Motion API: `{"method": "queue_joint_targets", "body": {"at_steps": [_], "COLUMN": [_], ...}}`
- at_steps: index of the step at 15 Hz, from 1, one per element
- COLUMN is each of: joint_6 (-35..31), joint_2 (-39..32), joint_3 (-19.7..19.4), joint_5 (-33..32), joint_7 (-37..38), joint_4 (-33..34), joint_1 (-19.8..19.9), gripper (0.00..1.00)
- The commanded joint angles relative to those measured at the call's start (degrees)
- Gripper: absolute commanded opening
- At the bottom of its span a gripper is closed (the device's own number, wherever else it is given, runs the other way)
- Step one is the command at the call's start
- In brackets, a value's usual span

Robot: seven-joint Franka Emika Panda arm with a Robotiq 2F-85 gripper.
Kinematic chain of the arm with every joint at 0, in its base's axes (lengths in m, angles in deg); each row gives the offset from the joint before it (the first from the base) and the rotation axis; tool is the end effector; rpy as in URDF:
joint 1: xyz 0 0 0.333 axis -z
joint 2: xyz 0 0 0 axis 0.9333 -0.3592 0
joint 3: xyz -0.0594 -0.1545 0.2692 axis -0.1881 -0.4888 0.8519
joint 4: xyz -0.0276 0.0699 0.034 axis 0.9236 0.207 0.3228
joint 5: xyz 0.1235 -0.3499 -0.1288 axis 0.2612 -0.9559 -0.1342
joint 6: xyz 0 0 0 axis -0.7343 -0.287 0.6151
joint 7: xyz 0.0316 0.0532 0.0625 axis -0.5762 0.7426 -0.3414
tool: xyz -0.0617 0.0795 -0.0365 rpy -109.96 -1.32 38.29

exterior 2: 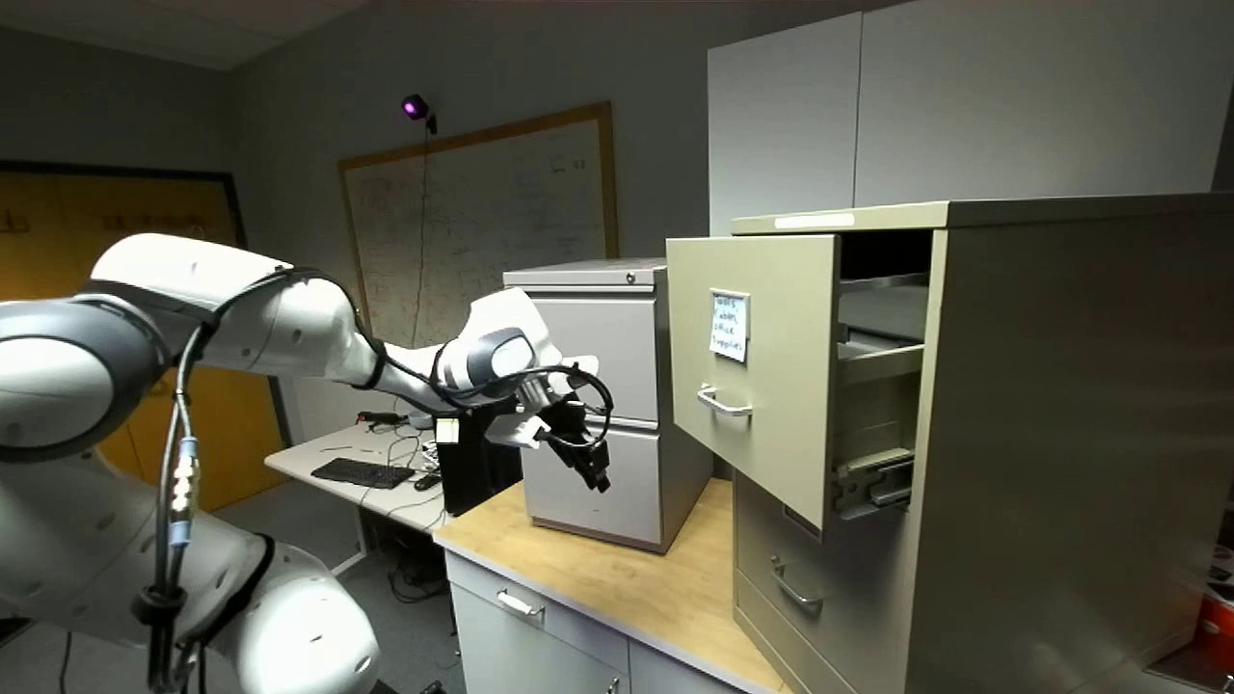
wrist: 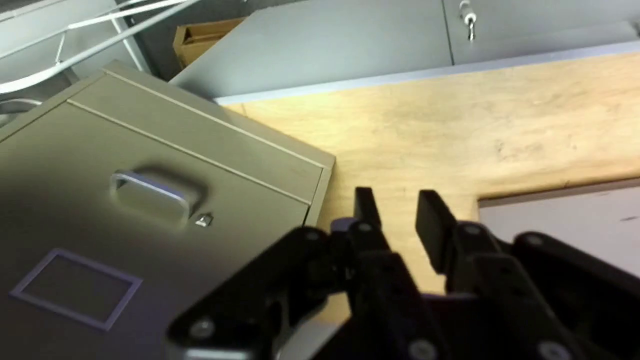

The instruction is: Close the top drawer of the beige file cabinet

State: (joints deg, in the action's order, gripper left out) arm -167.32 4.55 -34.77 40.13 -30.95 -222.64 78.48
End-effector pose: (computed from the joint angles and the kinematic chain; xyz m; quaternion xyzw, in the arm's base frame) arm 0.3782 -0.0471 0.4801 0.9714 -0.1173 0.1617 0.1287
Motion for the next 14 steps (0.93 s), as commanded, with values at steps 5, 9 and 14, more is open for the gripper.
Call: {"method": "queue_joint_targets", "body": {"at_steps": [5,9,14], "joint_6": [-11.29,-17.86,-26.57], "joint_2": [10.61,13.97,18.21], "joint_3": [8.51,12.97,16.39], "joint_5": [-10.85,-16.48,-22.26], "joint_7": [9.88,13.72,18.51], "joint_4": [-3.25,-2.63,-1.87], "joint_1": [8.93,16.34,29.24], "gripper": [0.0,0.0,0.0]}}
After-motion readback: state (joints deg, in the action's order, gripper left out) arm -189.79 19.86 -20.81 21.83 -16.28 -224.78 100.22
